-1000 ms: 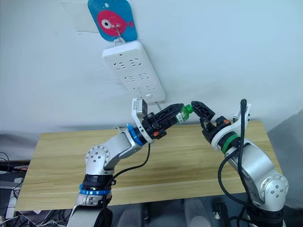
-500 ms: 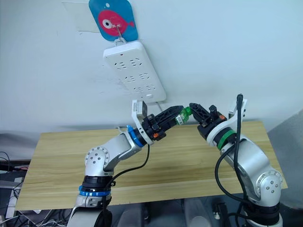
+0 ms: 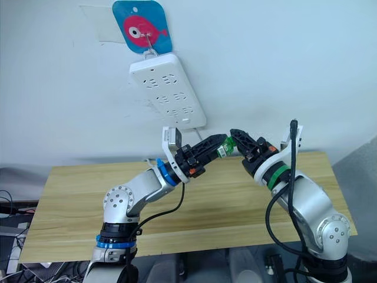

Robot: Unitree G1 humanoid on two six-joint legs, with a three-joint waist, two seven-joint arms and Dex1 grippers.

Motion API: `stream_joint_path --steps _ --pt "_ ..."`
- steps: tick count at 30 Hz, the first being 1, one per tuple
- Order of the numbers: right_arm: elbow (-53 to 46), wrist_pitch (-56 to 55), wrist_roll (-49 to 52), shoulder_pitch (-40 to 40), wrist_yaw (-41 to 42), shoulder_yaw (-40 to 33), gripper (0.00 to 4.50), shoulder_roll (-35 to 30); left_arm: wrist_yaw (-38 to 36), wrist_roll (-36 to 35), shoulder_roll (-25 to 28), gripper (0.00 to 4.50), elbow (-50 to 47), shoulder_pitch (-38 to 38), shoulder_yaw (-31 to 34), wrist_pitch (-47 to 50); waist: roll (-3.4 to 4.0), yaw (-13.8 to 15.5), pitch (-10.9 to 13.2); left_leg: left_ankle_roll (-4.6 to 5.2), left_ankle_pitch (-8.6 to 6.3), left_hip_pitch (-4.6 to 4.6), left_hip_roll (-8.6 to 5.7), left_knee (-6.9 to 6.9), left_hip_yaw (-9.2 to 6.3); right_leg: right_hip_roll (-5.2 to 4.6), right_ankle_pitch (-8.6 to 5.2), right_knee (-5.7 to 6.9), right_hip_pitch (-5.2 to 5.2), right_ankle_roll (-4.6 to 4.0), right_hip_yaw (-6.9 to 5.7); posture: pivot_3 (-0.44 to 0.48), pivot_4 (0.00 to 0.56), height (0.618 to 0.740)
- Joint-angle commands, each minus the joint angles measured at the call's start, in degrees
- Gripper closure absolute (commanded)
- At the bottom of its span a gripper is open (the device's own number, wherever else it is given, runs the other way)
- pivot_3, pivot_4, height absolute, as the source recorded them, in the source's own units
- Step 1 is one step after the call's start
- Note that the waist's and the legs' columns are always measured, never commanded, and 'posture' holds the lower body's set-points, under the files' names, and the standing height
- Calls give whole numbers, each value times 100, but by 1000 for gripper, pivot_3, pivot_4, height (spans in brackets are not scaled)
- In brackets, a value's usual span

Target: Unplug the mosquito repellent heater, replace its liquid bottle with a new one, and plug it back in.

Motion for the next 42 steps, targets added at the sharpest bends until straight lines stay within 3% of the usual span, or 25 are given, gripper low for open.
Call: stream_joint_path --steps 1,10,13,17,25,30,32,35,38,40,42 --pt "-332 -118 139 -28 103 52 1636 -21 -51 -118 -36 2265 -316 29 -37 41 0 0 -44 0 0 0 0 0 0 0 0 -1 0 0 0 -220 194 740" --pt "-337 -166 139 2 146 134 1636 -3 -49 -169 16 2265 -399 78 -45 65 3 0 -169 -2 2 4 -1 3 -1 0 0 11 0 0 1 -208 176 740" --pt "-312 -203 139 -11 144 145 2250 36 -48 -173 26 2265 -378 61 -42 65 2 0 -188 -2 2 5 -1 4 -1 0 0 12 2 0 2 -209 183 740" --pt "-273 -217 139 -16 174 157 3577 38 -56 -170 23 2265 -348 36 -55 55 2 1 -188 -4 3 26 -1 4 0 0 0 18 18 0 5 -211 192 740" --pt "-168 -193 139 -75 236 158 3698 83 -36 -213 4 2265 -389 70 -112 80 2 0 -188 -3 2 38 -1 2 4 1 0 18 27 0 10 -222 203 740" --pt "-94 -195 139 -23 225 83 3698 15 -124 -435 134 653 -446 87 -70 187 2 1 -187 -3 2 39 -1 2 4 1 0 18 27 0 10 -213 213 740" --pt "-37 -166 138 134 288 -37 3698 -100 -170 -499 453 36 -570 164 -21 353 2 4 -187 -3 2 40 -1 2 4 1 0 18 28 0 10 -198 215 740" --pt "260 -75 101 302 479 -287 3698 -459 -330 -545 1128 0 -694 270 124 623 1 1 -184 -2 2 50 1 -5 5 5 -1 19 31 -1 16 -194 240 740" --pt "574 233 -681 460 898 -370 3698 -1023 -1103 45 2036 0 -1174 325 106 995 -2 18 -170 12 -6 65 2 -8 13 6 -1 22 35 -1 27 -181 255 740" --pt "771 431 -1752 535 1301 -231 3698 -1405 -2240 1260 2857 0 -1913 443 -290 879 -1 29 -170 16 -9 69 2 -9 20 7 -2 24 35 -1 35 -169 255 740" --pt "1042 391 -3234 620 1825 94 3698 -1690 -3404 3180 3646 0 -2473 608 -1054 -224 8 72 -162 15 -8 79 -1 -19 38 11 -3 22 28 -1 56 -156 275 740"
